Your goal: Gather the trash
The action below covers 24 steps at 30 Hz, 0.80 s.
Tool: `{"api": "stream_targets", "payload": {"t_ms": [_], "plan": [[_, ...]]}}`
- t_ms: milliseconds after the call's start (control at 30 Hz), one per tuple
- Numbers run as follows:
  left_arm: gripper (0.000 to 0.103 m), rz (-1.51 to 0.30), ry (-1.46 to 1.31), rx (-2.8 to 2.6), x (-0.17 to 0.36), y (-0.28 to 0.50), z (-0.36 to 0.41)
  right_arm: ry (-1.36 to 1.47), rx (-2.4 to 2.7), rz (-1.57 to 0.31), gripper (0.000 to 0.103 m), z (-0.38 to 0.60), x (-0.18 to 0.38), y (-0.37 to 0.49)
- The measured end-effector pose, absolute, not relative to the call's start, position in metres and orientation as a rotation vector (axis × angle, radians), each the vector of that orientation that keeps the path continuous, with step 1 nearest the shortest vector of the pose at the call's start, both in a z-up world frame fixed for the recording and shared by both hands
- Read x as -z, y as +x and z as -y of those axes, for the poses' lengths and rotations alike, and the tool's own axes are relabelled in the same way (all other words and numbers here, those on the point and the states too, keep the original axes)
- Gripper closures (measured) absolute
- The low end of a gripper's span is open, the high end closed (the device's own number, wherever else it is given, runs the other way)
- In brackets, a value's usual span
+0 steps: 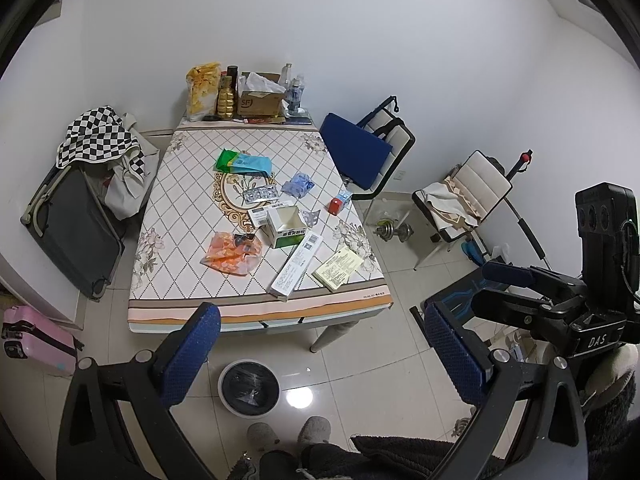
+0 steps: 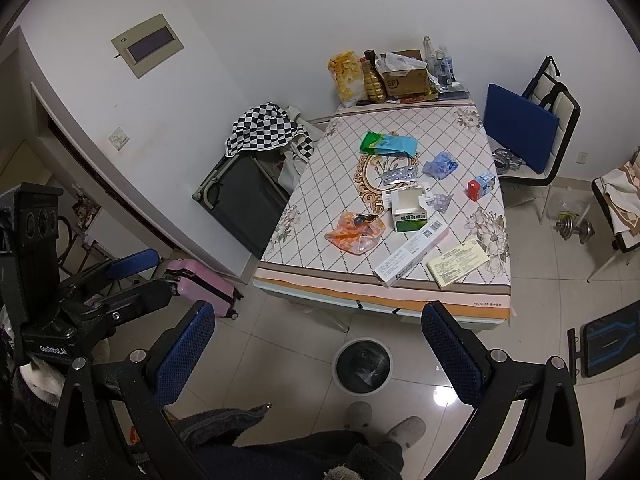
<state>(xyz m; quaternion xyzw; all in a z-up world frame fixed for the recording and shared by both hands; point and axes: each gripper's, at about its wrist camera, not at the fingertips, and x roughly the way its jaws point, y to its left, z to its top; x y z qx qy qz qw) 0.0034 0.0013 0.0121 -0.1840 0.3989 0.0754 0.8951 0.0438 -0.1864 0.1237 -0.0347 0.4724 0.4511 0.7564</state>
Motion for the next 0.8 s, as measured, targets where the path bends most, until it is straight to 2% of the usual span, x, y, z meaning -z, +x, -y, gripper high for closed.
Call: {"api": "stream_targets", "payload": {"t_ms": [800], "plan": [[0.000, -0.826, -0.378, -0.153, -0.0146, 0.0079, -0.0034, -0.080, -0.994, -1.033, 0.000, 0.1818, -0.1198, 0.0444]]}}
